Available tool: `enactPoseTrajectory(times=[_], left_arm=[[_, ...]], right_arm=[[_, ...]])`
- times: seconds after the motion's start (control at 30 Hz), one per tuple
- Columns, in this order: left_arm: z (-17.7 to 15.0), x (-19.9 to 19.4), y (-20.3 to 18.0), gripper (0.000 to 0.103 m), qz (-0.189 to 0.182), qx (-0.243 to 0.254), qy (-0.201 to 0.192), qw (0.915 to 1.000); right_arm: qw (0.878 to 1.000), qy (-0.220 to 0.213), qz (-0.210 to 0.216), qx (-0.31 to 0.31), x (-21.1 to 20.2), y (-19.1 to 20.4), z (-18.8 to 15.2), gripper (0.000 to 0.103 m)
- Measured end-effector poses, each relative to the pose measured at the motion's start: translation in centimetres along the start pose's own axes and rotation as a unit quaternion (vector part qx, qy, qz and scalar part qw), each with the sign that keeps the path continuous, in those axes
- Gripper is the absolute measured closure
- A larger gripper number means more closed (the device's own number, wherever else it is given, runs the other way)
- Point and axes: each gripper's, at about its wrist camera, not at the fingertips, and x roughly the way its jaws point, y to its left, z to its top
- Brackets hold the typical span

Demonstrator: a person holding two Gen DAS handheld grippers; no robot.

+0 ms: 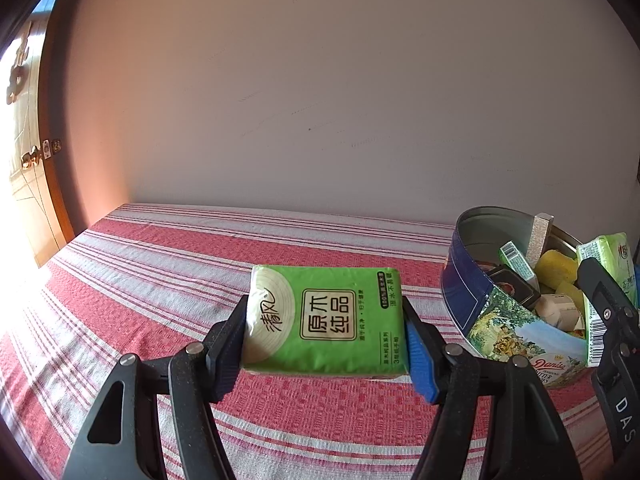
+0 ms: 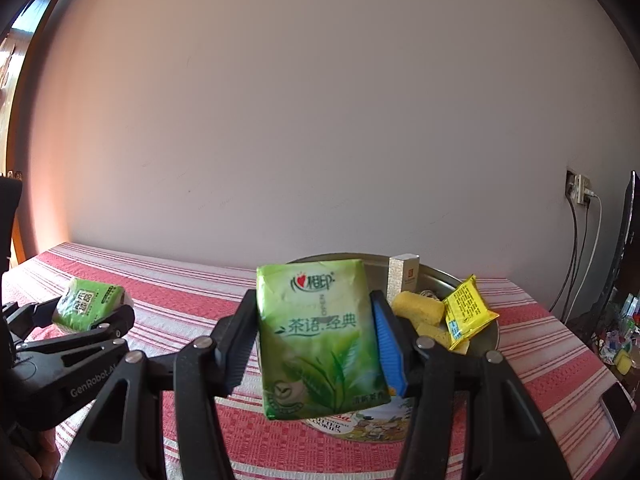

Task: Organize objects
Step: 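Carry both green tissue packs over the tin with both tools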

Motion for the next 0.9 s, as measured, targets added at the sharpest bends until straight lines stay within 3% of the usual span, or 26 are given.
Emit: enactPoseTrajectory(times=[0.23,0.9], left_arm=[[0.7,-0.8,-1.7,0.033,-0.014,0.004,-0.011,0.9998],[3.7,-2.1,-9.0,0.033,-0.081,0.046,-0.05,0.9944]], right_arm=[[1.0,-0.011,-0.009,0.011,-0.3,-1.8,0.4,0.048],[0.994,-0.032,-0.09,0.045,2.2,-8.7,2.2,0.048]])
